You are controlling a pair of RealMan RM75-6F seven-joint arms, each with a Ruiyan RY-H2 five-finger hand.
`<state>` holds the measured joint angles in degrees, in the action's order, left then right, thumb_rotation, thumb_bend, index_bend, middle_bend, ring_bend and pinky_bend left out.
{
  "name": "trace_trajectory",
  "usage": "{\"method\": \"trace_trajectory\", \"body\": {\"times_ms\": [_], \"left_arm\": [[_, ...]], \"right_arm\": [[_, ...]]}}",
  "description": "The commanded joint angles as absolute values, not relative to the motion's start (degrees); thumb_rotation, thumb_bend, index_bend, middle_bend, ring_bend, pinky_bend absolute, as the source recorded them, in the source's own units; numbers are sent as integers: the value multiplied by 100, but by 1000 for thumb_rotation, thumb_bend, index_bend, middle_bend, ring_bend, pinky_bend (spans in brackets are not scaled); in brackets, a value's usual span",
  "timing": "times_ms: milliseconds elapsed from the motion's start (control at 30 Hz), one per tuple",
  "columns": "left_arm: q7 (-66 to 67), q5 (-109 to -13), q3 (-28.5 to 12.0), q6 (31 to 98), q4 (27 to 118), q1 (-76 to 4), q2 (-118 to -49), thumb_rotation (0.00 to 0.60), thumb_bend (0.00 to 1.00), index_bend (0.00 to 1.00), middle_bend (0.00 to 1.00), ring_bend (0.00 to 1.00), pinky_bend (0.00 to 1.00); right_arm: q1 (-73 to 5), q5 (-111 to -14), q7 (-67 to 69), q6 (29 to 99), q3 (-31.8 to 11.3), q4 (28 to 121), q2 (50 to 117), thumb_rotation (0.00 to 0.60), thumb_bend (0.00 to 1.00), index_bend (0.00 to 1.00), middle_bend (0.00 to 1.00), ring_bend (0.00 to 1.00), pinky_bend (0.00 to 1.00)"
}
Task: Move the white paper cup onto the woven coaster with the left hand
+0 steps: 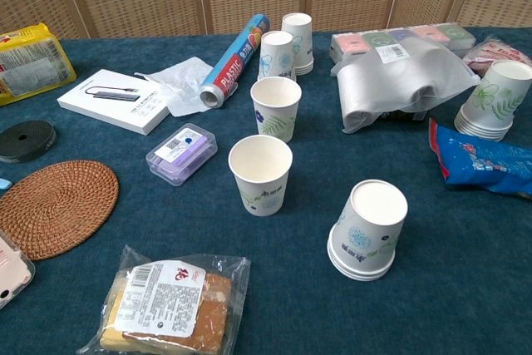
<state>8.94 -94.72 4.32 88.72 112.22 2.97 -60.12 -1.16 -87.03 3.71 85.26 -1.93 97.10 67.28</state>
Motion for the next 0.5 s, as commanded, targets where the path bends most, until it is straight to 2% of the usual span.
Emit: {"method": "trace_trajectory", "body": {"times_ms": [33,500], "left_arm": [[878,-9464,430,8860,11222,290,-6012,532,358,48,0,0,0],[839,-9532,333,8594,11431,15,-5694,531,358,59,0,0,0]], "right_arm": [[-122,-8698,365,8513,-191,9717,6733,600,252,0,0,0,0],[5,-8752,573,8716,-144,9689,6718,600,252,0,0,0,0]]}}
